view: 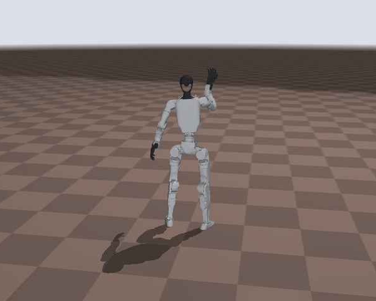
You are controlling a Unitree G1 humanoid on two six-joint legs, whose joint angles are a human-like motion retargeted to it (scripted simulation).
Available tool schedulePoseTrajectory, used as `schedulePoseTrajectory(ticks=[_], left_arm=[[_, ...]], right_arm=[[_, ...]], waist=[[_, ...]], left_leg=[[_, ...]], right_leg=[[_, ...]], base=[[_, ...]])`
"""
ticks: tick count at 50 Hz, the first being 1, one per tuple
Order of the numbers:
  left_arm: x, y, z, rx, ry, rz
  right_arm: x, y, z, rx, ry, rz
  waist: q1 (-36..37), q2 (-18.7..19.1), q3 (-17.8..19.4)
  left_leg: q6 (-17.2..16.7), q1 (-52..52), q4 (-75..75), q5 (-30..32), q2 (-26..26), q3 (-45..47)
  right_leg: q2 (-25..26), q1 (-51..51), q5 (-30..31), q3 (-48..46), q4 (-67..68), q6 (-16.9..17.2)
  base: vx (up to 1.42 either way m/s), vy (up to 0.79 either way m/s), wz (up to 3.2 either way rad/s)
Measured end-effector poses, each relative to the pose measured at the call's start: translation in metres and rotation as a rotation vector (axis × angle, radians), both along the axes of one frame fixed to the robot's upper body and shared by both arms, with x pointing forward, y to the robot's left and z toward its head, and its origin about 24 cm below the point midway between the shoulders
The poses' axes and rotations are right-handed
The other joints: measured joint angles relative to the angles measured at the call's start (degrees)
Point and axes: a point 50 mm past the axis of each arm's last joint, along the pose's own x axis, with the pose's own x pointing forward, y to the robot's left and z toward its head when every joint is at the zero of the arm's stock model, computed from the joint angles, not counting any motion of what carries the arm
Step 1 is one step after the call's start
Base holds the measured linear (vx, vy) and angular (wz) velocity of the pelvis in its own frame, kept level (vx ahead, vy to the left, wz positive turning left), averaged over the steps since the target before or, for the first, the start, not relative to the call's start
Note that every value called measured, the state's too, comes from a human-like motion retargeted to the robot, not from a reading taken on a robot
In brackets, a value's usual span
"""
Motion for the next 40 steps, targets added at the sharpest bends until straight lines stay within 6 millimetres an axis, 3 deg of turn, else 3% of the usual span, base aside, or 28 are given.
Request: schedulePoseTrajectory(ticks=[2,5,7,9,11,14,18,20,22,25,29,33,35,37,40], left_arm=[[0.001,0.002,0.001,-0.008,-0.004,0.011],[-0.003,0.004,0.001,-0.022,-0.007,0.032],[-0.004,0.002,0.0,-0.036,-0.015,0.052],[-0.004,0.0,-0.001,-0.049,-0.022,0.071],[-0.003,-0.002,-0.002,-0.057,-0.027,0.083],[0.0,-0.005,-0.003,-0.063,-0.028,0.071],[0.008,-0.004,-0.002,-0.045,-0.034,0.047],[0.011,-0.003,-0.002,-0.028,-0.038,0.051],[0.012,-0.003,-0.001,-0.013,-0.044,0.058],[0.013,-0.001,0.0,-0.001,-0.054,0.069],[0.009,0.001,0.001,-0.008,-0.058,0.095],[0.003,0.004,0.002,-0.027,-0.051,0.092],[0.001,0.005,0.002,-0.039,-0.048,0.092],[-0.002,0.005,0.002,-0.054,-0.044,0.1],[-0.006,0.004,0.0,-0.076,-0.038,0.113]], right_arm=[[-0.049,0.021,0.029,-0.1,-0.258,-0.039],[-0.117,0.047,0.044,-0.208,-0.621,-0.049],[-0.145,0.056,0.044,-0.248,-0.781,-0.045],[-0.149,0.055,0.042,-0.242,-0.81,-0.056],[-0.13,0.046,0.039,-0.192,-0.697,-0.081],[-0.069,0.024,0.023,-0.088,-0.329,-0.124],[0.031,-0.011,-0.035,0.079,0.294,-0.115],[0.066,-0.023,-0.071,0.178,0.564,-0.078],[0.082,-0.028,-0.094,0.245,0.714,-0.062],[0.081,-0.023,-0.086,0.228,0.687,-0.049],[0.037,0.004,-0.023,0.026,0.29,-0.002],[-0.044,0.041,0.033,-0.193,-0.212,-0.02],[-0.093,0.06,0.045,-0.275,-0.476,-0.024],[-0.136,0.074,0.045,-0.339,-0.717,0.002],[-0.17,0.079,0.037,-0.383,-0.938,0.031]], waist=[[-0.11,0.18,0.32],[-0.04,0.48,0.19],[-0.19,0.7,0.38],[-0.4,0.9,0.65],[-0.54,1.03,0.92],[-0.45,1.0,1.16],[0.14,0.7,1.15],[0.4,0.62,1.07],[0.6,0.69,0.83],[0.64,0.92,0.73],[0.12,1.35,0.6],[-0.26,1.52,0.41],[-0.31,1.61,0.33],[-0.36,1.74,0.3],[-0.45,1.93,0.36]], left_leg=[[0.05,-0.47,0.0,0.16,-0.18,-0.46],[0.03,-1.01,0.05,0.3,-0.42,-0.91],[0.03,-1.17,0.16,0.3,-0.62,-1.19],[0.1,-1.1,0.25,0.25,-0.82,-1.38],[0.21,-0.82,0.29,0.17,-0.96,-1.42],[0.28,-0.21,0.27,0.01,-0.98,-1.18],[0.01,0.59,0.12,-0.16,-0.65,-0.49],[-0.19,0.86,0.03,-0.21,-0.45,-0.2],[-0.29,0.98,-0.01,-0.25,-0.32,-0.06],[-0.21,1.0,-0.02,-0.29,-0.4,-0.23],[-0.11,0.71,0.11,-0.31,-0.75,-0.97],[-0.03,0.27,0.24,-0.24,-1.09,-1.68],[0.01,0.09,0.32,-0.22,-1.24,-1.95],[0.05,-0.01,0.43,-0.25,-1.37,-2.14],[0.16,0.02,0.58,-0.34,-1.44,-2.21]], right_leg=[[-0.19,-0.17,0.02,-0.4,-0.04,0.0],[-0.43,-0.32,0.09,-0.76,-0.23,0.0],[-0.67,-0.27,0.02,-0.96,-0.19,0.0],[-0.91,-0.09,-0.1,-1.08,-0.09,0.0],[-1.1,0.17,-0.21,-1.1,0.02,0.0],[-1.16,0.57,-0.36,-0.92,0.19,0.0],[-0.81,0.87,-0.45,-0.48,0.32,0.0],[-0.59,0.95,-0.45,-0.34,0.33,0.0],[-0.45,1.0,-0.42,-0.29,0.27,0.0],[-0.55,1.14,-0.46,-0.46,0.28,0.0],[-0.96,1.34,-0.6,-1.04,0.34,0.0],[-1.33,1.45,-0.65,-1.63,0.22,0.0],[-1.49,1.5,-0.68,-1.84,0.15,0.0],[-1.64,1.56,-0.75,-1.96,0.13,-0.01],[-1.74,1.65,-0.88,-1.95,0.2,-0.11]], base=[[0.0,0.0,0.09],[0.0,0.0,0.0],[0.0,0.0,0.0],[0.0,0.0,0.0],[0.0,0.0,0.0],[0.0,0.0,0.0],[0.0,0.0,0.0],[0.0,0.0,0.0],[0.0,0.0,0.0],[0.0,0.0,0.0],[0.0,0.0,0.0],[0.0,0.0,0.0],[0.0,0.0,0.0],[0.0,0.0,0.0],[0.0,0.0,0.0]])
